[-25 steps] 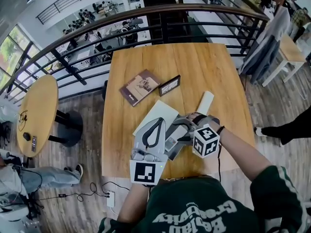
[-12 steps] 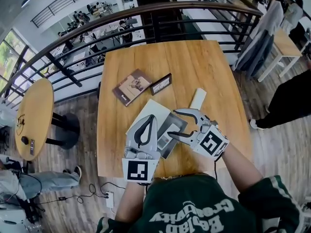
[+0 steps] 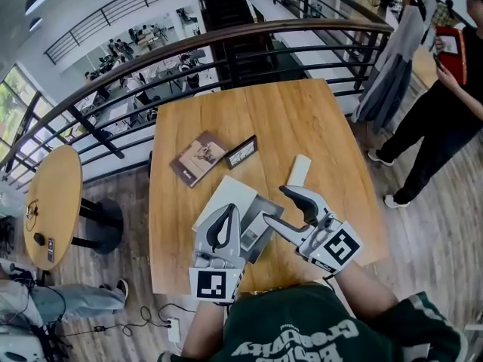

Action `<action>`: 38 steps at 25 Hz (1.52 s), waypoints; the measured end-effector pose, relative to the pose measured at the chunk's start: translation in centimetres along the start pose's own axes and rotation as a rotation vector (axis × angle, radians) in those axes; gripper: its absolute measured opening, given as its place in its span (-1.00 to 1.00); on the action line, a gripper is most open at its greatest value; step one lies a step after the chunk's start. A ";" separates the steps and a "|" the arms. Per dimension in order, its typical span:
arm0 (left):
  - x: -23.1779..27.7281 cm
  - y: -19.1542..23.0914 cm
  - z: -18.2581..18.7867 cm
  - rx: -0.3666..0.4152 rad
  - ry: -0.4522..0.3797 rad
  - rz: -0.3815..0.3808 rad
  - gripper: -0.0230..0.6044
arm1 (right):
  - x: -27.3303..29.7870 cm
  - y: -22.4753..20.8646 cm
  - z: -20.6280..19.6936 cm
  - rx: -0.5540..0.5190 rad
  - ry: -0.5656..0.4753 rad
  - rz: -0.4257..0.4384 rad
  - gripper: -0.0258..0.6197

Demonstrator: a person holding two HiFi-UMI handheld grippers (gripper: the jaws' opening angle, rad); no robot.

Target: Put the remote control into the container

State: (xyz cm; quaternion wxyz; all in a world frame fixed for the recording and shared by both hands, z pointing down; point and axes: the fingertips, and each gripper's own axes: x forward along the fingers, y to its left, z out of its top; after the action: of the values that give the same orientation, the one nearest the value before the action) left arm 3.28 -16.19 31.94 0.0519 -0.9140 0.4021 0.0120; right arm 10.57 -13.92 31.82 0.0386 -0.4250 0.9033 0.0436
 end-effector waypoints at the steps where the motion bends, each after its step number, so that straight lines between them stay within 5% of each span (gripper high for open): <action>1: -0.1 0.0 0.0 0.003 -0.003 -0.003 -0.93 | -0.1 0.2 0.2 0.004 -0.012 -0.005 -0.18; 12: -0.4 -0.8 0.0 0.015 -0.002 -0.022 -0.93 | -0.5 1.2 0.9 0.034 -0.066 -0.034 -0.86; 38: 0.3 -0.1 -0.1 0.020 -0.006 -0.042 -0.92 | 1.5 1.3 0.5 -0.038 -0.029 -0.045 -0.87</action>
State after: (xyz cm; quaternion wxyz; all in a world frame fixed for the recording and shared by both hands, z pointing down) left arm 3.55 -16.36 31.99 0.0623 -0.9218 0.3826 0.0098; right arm 8.64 -14.13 31.20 0.0443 -0.4451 0.8919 0.0660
